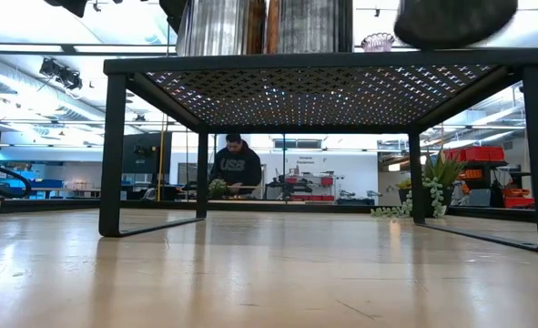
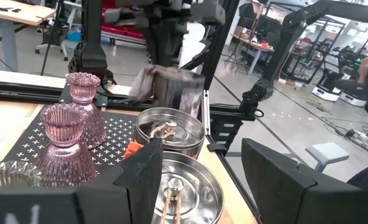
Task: Pick & Place candle stick holders
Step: Put the brown scented candle on the shelf
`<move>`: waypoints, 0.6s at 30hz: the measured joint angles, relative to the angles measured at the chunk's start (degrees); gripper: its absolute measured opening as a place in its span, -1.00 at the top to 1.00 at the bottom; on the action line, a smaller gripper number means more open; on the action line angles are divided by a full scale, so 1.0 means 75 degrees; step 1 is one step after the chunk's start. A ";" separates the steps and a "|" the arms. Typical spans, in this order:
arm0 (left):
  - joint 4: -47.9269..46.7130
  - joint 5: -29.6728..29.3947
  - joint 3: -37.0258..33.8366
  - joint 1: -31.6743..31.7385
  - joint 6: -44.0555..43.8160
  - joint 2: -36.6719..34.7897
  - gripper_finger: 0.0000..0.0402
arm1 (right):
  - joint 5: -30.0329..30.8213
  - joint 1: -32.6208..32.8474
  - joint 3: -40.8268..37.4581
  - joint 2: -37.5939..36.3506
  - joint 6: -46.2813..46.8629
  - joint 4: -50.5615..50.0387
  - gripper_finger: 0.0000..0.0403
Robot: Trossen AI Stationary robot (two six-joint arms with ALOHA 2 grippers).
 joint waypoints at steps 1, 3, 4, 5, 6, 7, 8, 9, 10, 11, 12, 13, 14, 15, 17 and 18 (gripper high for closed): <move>0.0000 -0.0003 0.0000 -0.0001 -0.0002 0.0001 -0.11 | -0.0157 -0.0095 -0.0001 0.0081 -0.0125 0.0023 1.00; 0.0000 0.0000 0.0000 0.0001 -0.0002 0.0001 -0.11 | -0.0400 -0.0267 -0.0001 0.0180 -0.0340 0.0121 1.00; -0.0003 -0.0001 0.0000 0.0000 -0.0002 -0.0001 -0.11 | -0.0428 -0.0347 -0.0001 0.0191 -0.0437 0.0086 1.00; -0.0003 -0.0002 0.0000 -0.0001 -0.0002 0.0001 -0.11 | -0.0425 -0.0437 -0.0001 0.0193 -0.0496 0.0003 1.00; -0.0003 -0.0003 0.0000 -0.0001 0.0000 0.0001 -0.11 | -0.0433 -0.0524 -0.0001 0.0193 -0.0571 -0.0038 1.00; -0.0012 -0.0003 0.0000 0.0001 0.0000 0.0000 -0.11 | -0.0453 -0.0608 0.0005 0.0197 -0.0641 -0.0037 1.00; -0.0016 -0.0002 0.0000 -0.0001 -0.0002 -0.0001 -0.11 | -0.0454 -0.0685 0.0072 0.0211 -0.0712 -0.0089 1.00; -0.0032 -0.0003 0.0000 0.0001 0.0000 -0.0001 -0.11 | -0.0374 -0.0746 0.0158 0.0219 -0.0756 -0.0155 1.00; -0.0061 0.0000 0.0000 0.0001 0.0002 -0.0001 -0.11 | -0.0293 -0.0808 0.0204 0.0206 -0.0749 -0.0236 1.00; -0.0073 -0.0002 0.0000 -0.0001 0.0003 -0.0001 -0.11 | -0.0194 -0.0864 0.0255 0.0193 -0.0771 -0.0278 1.00; -0.0073 0.0000 0.0000 0.0000 0.0003 -0.0001 -0.11 | -0.0126 -0.0907 0.0314 0.0193 -0.0775 -0.0279 1.00; -0.0070 -0.0003 0.0000 0.0001 0.0003 -0.0001 -0.11 | -0.0087 -0.0941 0.0371 0.0199 -0.0786 -0.0255 1.00; -0.0069 -0.0003 0.0000 0.0001 0.0006 -0.0001 -0.11 | -0.0078 -0.0968 0.0409 0.0202 -0.0827 -0.0198 1.00; -0.0088 -0.0003 0.0000 0.0001 0.0006 -0.0001 -0.11 | -0.0099 -0.0975 0.0416 0.0201 -0.0863 -0.0199 1.00; -0.0105 -0.0002 0.0000 -0.0001 0.0006 -0.0001 -0.11 | -0.0102 -0.0972 0.0416 0.0202 -0.0859 -0.0296 1.00; -0.0105 -0.0001 0.0000 0.0001 0.0006 -0.0001 -0.11 | -0.0110 -0.0972 0.0416 0.0204 -0.0829 -0.0360 1.00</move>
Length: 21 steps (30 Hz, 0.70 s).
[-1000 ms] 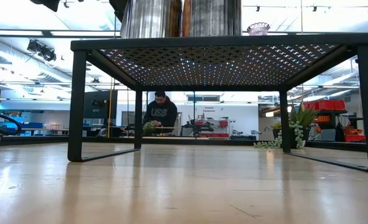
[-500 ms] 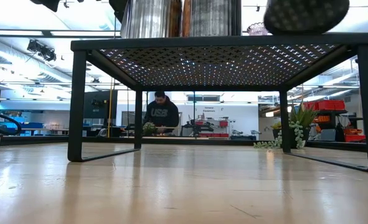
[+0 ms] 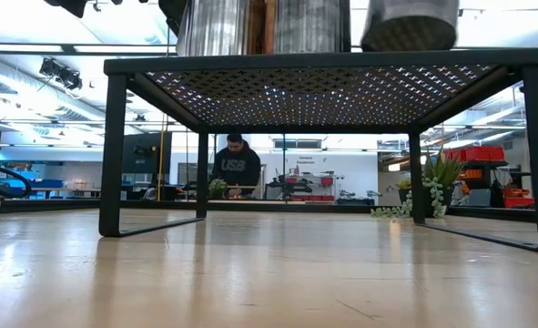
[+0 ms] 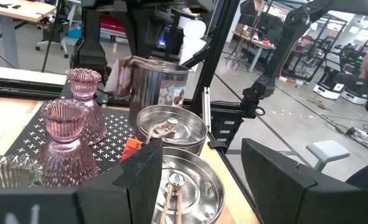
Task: Pick & Place candle stick holders
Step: Put the brown scented candle on the shelf
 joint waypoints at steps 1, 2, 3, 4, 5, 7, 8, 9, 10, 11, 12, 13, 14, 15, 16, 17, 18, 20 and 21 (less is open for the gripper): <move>0.0000 -0.0002 0.0000 -0.0001 0.0000 0.0000 -0.11 | -0.0034 0.0000 0.0000 0.0000 0.0007 -0.0039 1.00; 0.0000 -0.0002 0.0000 -0.0002 0.0001 0.0000 -0.11 | -0.0065 0.0007 0.0000 0.0017 0.0026 -0.0035 1.00; 0.0000 -0.0002 0.0000 0.0000 0.0003 0.0000 -0.11 | -0.0079 0.0026 0.0000 0.0040 0.0035 -0.0031 1.00; 0.0000 0.0001 0.0000 0.0001 0.0000 0.0000 -0.11 | -0.0076 0.0036 0.0000 0.0063 0.0044 -0.0044 1.00; 0.0000 -0.0001 0.0000 -0.0001 0.0003 0.0000 -0.11 | -0.0072 0.0046 0.0000 0.0103 0.0043 -0.0090 1.00; 0.0003 -0.0002 0.0000 0.0000 0.0001 0.0000 -0.11 | -0.0073 0.0044 0.0000 0.0185 0.0045 -0.0149 1.00; 0.0003 0.0000 0.0000 0.0001 0.0000 0.0000 -0.11 | -0.0070 0.0044 0.0000 0.0208 0.0039 -0.0153 1.00; 0.0003 -0.0002 0.0000 -0.0002 -0.0003 0.0000 -0.11 | -0.0076 0.0044 0.0000 0.0271 -0.0019 -0.0153 1.00; 0.0002 0.0001 0.0000 -0.0002 0.0001 0.0000 -0.11 | -0.0091 0.0039 0.0000 0.0305 -0.0091 -0.0155 1.00; -0.0005 -0.0002 0.0000 0.0000 0.0000 0.0000 -0.11 | -0.0126 0.0038 0.0000 0.0331 -0.0096 -0.0164 1.00; -0.0005 -0.0002 0.0000 0.0001 0.0000 0.0000 -0.11 | -0.0135 0.0038 0.0000 0.0345 -0.0092 -0.0161 1.00; 0.0000 -0.0001 0.0000 -0.0002 0.0001 0.0000 -0.11 | -0.0129 0.0038 0.0000 0.0349 -0.0092 -0.0142 1.00; 0.0000 -0.0002 0.0000 0.0000 0.0003 0.0000 -0.11 | -0.0113 0.0033 0.0000 0.0350 -0.0093 -0.0129 1.00; -0.0006 -0.0002 0.0000 -0.0001 0.0003 0.0000 -0.11 | -0.0092 0.0023 0.0000 0.0350 -0.0092 -0.0128 1.00; -0.0001 -0.0001 0.0000 -0.0002 0.0003 0.0000 -0.11 | -0.0069 0.0020 0.0000 0.0362 -0.0094 -0.0135 1.00; 0.0000 -0.0001 0.0000 -0.0001 0.0006 0.0000 -0.11 | -0.0053 0.0020 0.0000 0.0370 -0.0092 -0.0142 1.00; -0.0004 -0.0002 0.0000 -0.0001 0.0006 0.0000 -0.11 | -0.0050 0.0017 0.0000 0.0370 -0.0092 -0.0135 1.00; -0.0003 -0.0002 0.0000 0.0001 0.0006 0.0000 -0.11 | -0.0050 0.0015 0.0000 0.0370 -0.0092 -0.0084 1.00; -0.0003 0.0001 0.0000 0.0001 0.0006 0.0000 -0.11 | -0.0047 0.0015 0.0000 0.0370 -0.0092 -0.0078 1.00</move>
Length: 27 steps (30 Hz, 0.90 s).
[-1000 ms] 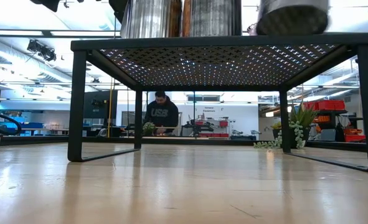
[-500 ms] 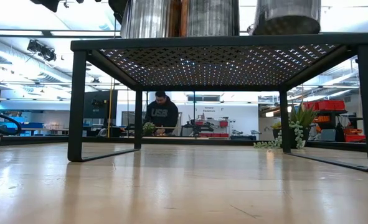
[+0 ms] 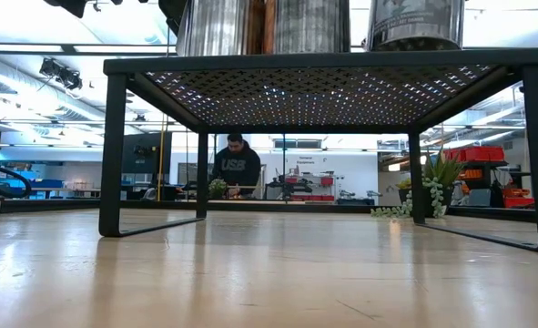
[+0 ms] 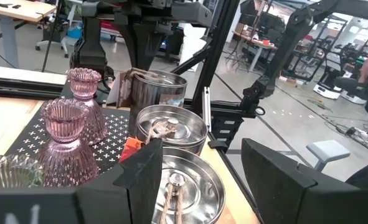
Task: Pick & Place candle stick holders
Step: Put the brown scented candle on the shelf
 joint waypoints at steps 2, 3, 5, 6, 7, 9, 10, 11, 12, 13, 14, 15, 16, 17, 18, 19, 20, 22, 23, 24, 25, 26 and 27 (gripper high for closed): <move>-0.0003 -0.0003 0.0000 -0.0003 0.0000 0.0000 -0.11 | 0.0001 0.0000 0.0000 0.0000 0.0000 0.0002 1.00; -0.0003 -0.0003 0.0000 -0.0001 0.0000 0.0000 -0.11 | -0.0002 0.0000 0.0000 0.0000 0.0000 0.0017 1.00; -0.0001 -0.0002 0.0000 -0.0001 0.0000 0.0000 -0.11 | -0.0029 0.0000 0.0000 0.0000 -0.0001 0.0060 1.00; -0.0003 -0.0003 0.0000 0.0000 0.0000 0.0000 -0.11 | -0.0031 0.0000 0.0000 0.0000 -0.0003 0.0059 1.00; -0.0003 0.0000 0.0000 -0.0003 0.0000 0.0000 -0.11 | -0.0016 0.0000 0.0000 0.0000 -0.0002 0.0052 0.99; -0.0003 -0.0003 0.0000 0.0000 0.0000 0.0000 -0.11 | -0.0003 0.0000 0.0000 0.0000 0.0000 0.0076 0.97; -0.0003 -0.0003 0.0000 -0.0001 0.0000 0.0000 -0.11 | -0.0011 0.0000 0.0000 0.0000 -0.0003 0.0101 0.97; -0.0003 -0.0002 0.0000 -0.0003 0.0000 0.0000 -0.11 | -0.0016 0.0000 0.0000 0.0000 0.0000 0.0113 0.96; -0.0003 -0.0003 0.0000 -0.0003 -0.0002 0.0000 -0.11 | -0.0017 0.0000 0.0000 0.0000 0.0000 0.0114 0.95; -0.0003 -0.0002 0.0000 -0.0002 -0.0003 0.0000 -0.11 | -0.0011 0.0000 0.0000 0.0000 0.0019 0.0115 0.94; -0.0003 -0.0002 0.0000 0.0000 -0.0002 0.0000 -0.11 | -0.0007 0.0000 0.0000 0.0000 0.0039 0.0124 0.93; -0.0003 0.0000 0.0000 -0.0003 0.0000 0.0000 -0.11 | -0.0006 0.0000 0.0000 0.0000 0.0040 0.0151 0.92; -0.0003 -0.0001 0.0000 -0.0001 -0.0002 0.0000 -0.11 | -0.0006 0.0000 0.0000 0.0000 0.0045 0.0184 0.90; -0.0002 0.0000 0.0000 -0.0002 -0.0003 0.0000 -0.11 | -0.0006 0.0000 0.0000 0.0000 0.0058 0.0201 0.88; -0.0002 -0.0001 0.0000 -0.0001 -0.0003 0.0000 -0.11 | -0.0006 0.0000 0.0000 0.0000 0.0058 0.0212 0.86; -0.0003 -0.0001 0.0000 -0.0001 -0.0003 0.0000 -0.11 | 0.0010 0.0000 0.0000 -0.0002 0.0058 0.0208 0.84; -0.0003 0.0000 0.0000 -0.0003 -0.0003 0.0000 -0.11 | 0.0026 0.0000 0.0000 -0.0007 0.0061 0.0209 0.81; -0.0003 -0.0002 0.0000 0.0000 -0.0003 0.0000 -0.11 | 0.0118 0.0000 0.0000 -0.0009 0.0050 0.0203 0.76; -0.0003 -0.0003 0.0000 -0.0003 -0.0003 0.0000 -0.11 | 0.0126 0.0000 0.0000 -0.0009 0.0035 0.0210 0.73; 0.0000 -0.0002 0.0000 -0.0001 -0.0003 0.0000 -0.11 | 0.0126 0.0000 0.0000 -0.0009 0.0038 0.0233 0.70; -0.0003 -0.0003 0.0000 -0.0003 -0.0003 0.0000 -0.11 | 0.0126 0.0000 0.0000 -0.0009 0.0054 0.0228 0.67; -0.0003 -0.0003 0.0000 -0.0001 -0.0003 0.0000 -0.11 | 0.0126 0.0000 0.0000 -0.0009 0.0053 0.0227 0.65; -0.0003 -0.0001 0.0000 -0.0003 -0.0003 0.0000 -0.11 | 0.0120 0.0000 0.0000 -0.0009 0.0034 0.0228 0.63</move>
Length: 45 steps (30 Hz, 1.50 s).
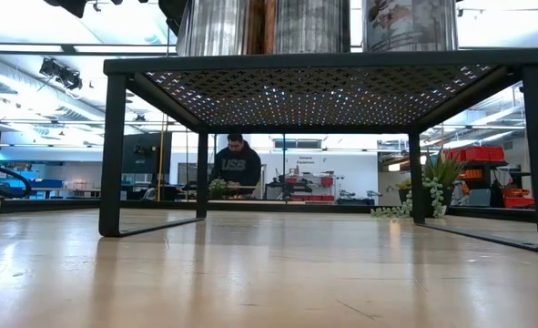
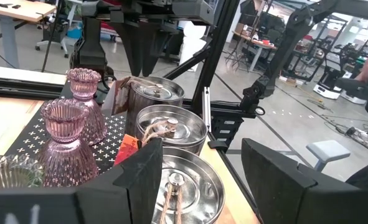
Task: Pick & Place candle stick holders
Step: Put the brown scented candle on the shelf, then return to Home Position
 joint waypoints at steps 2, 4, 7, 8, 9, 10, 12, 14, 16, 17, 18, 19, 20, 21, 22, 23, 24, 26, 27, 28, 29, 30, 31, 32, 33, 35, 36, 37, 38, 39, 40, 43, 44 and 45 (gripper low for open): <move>0.0000 -0.0001 0.0000 0.0001 0.0000 0.0000 -0.11 | 0.0006 0.0000 0.0000 0.0000 -0.0002 -0.0003 0.59; 0.0000 -0.0002 0.0000 0.0003 0.0000 0.0000 -0.11 | -0.0027 -0.0016 0.0000 0.0000 -0.0033 -0.0019 0.57; 0.0000 -0.0002 0.0000 0.0000 0.0000 0.0000 -0.11 | -0.0377 -0.0044 0.0000 -0.0001 -0.0141 -0.0025 0.57; 0.0001 -0.0002 0.0000 0.0001 0.0000 0.0000 -0.11 | -0.0420 -0.0044 0.0000 -0.0002 -0.0189 -0.0028 0.58; 0.0000 -0.0002 0.0000 0.0000 0.0000 0.0000 -0.11 | -0.0430 -0.0044 0.0000 0.0000 -0.0213 -0.0034 0.59; 0.0000 0.0000 0.0000 0.0002 0.0000 0.0000 -0.11 | -0.0398 -0.0047 0.0000 -0.0002 -0.0231 -0.0054 0.61; 0.0000 0.0000 0.0000 0.0000 0.0000 0.0000 -0.11 | -0.0335 -0.0064 0.0000 -0.0046 -0.0238 -0.0128 0.65; 0.0001 -0.0002 0.0000 0.0003 -0.0005 0.0000 -0.11 | -0.0317 -0.0064 0.0000 -0.0150 -0.0238 -0.0227 0.69; 0.0003 0.0001 0.0000 0.0003 -0.0002 0.0000 -0.11 | -0.0169 -0.0062 0.0000 -0.0280 -0.0236 -0.0252 0.74; 0.0000 0.0001 0.0000 0.0000 0.0003 0.0000 -0.11 | -0.0052 -0.0060 0.0000 -0.0361 -0.0234 -0.0242 0.76; 0.0003 0.0000 0.0000 0.0003 0.0003 0.0000 -0.11 | 0.0046 -0.0058 0.0000 -0.0449 -0.0235 -0.0221 0.78; 0.0003 -0.0002 0.0000 0.0000 0.0005 0.0000 -0.11 | 0.0102 -0.0051 0.0000 -0.0553 -0.0251 -0.0198 0.79; 0.0002 -0.0001 0.0000 0.0000 0.0008 0.0000 -0.11 | 0.0171 -0.0021 0.0000 -0.0665 -0.0267 -0.0201 0.81; 0.0003 -0.0002 0.0000 0.0002 0.0009 0.0000 -0.11 | 0.0323 0.0016 0.0000 -0.0771 -0.0330 -0.0209 0.82; 0.0003 0.0000 0.0000 0.0002 0.0009 0.0000 -0.11 | 0.0549 0.0067 0.0000 -0.0872 -0.0434 -0.0202 0.83; 0.0002 -0.0002 0.0000 0.0002 0.0009 0.0000 -0.11 | 0.0846 0.0154 0.0000 -0.0965 -0.0593 -0.0209 0.84; 0.0001 -0.0002 0.0000 0.0000 0.0009 0.0000 -0.11 | 0.1195 0.0245 0.0000 -0.1052 -0.0778 -0.0224 0.84; -0.0028 0.0001 0.0000 0.0000 0.0009 0.0000 -0.11 | 0.2031 0.0487 0.0000 -0.1231 -0.1003 -0.0247 0.84; -0.0127 0.0011 0.0000 0.0003 0.0009 0.0000 -0.11 | 0.2485 0.0654 0.0000 -0.1330 -0.1056 -0.0275 0.84; -0.0260 0.0032 0.0000 0.0002 0.0007 0.0000 -0.11 | 0.3001 0.0846 0.0000 -0.1438 -0.1098 -0.0291 0.84; -0.0370 0.0065 0.0000 0.0005 -0.0017 0.0001 -0.11 | 0.3485 0.1032 0.0000 -0.1537 -0.1171 -0.0286 0.84; -0.0470 0.0158 0.0000 0.0042 -0.0095 -0.0020 -0.11 | 0.3888 0.1226 0.0000 -0.1626 -0.1207 -0.0292 0.84; -0.0642 0.0279 -0.0001 0.0114 -0.0133 -0.0113 -0.11 | 0.4218 0.1427 0.0000 -0.1705 -0.1227 -0.0305 0.84; -0.0808 0.0418 -0.0003 0.0186 -0.0025 -0.0235 -0.11 | 0.4525 0.1610 0.0000 -0.1778 -0.1279 -0.0351 0.84; -0.0931 0.0616 -0.0003 0.0287 0.0224 -0.0368 -0.11 | 0.4846 0.1782 -0.0003 -0.1850 -0.1275 -0.0431 0.84; -0.1416 0.0942 -0.0006 0.0538 0.0737 -0.0740 -0.11 | 0.5437 0.2182 -0.0003 -0.1958 -0.1031 -0.0643 0.84; -0.1582 0.0979 -0.0006 0.0645 0.0801 -0.0989 -0.11 | 0.5727 0.2387 -0.0011 -0.1983 -0.0871 -0.0772 0.84; -0.1748 0.0993 -0.0006 0.0747 0.0810 -0.1246 -0.11 | 0.5982 0.2601 -0.0058 -0.1996 -0.0725 -0.0881 0.84; -0.1953 0.1001 -0.0003 0.0856 0.0836 -0.1531 -0.11 | 0.6156 0.2804 -0.0131 -0.2002 -0.0578 -0.0998 0.84; -0.2236 0.1001 -0.0003 0.0948 0.0950 -0.1826 -0.11 | 0.6316 0.2992 -0.0243 -0.2002 -0.0406 -0.1106 0.84; -0.2571 0.0990 -0.0003 0.1013 0.1096 -0.2100 -0.11 | 0.6433 0.3183 -0.0397 -0.2002 -0.0212 -0.1199 0.84; -0.3737 0.0701 -0.0003 0.1015 0.1392 -0.2877 -0.11 | 0.6489 0.3718 -0.1067 -0.2002 0.0215 -0.1501 0.84; -0.4087 0.0503 -0.0013 0.0984 0.1443 -0.3088 -0.11 | 0.6534 0.3861 -0.1353 -0.1999 0.0236 -0.1614 0.84; -0.4314 0.0299 -0.0098 0.0950 0.1548 -0.3314 -0.11 | 0.6631 0.3992 -0.1651 -0.1996 0.0277 -0.1750 0.84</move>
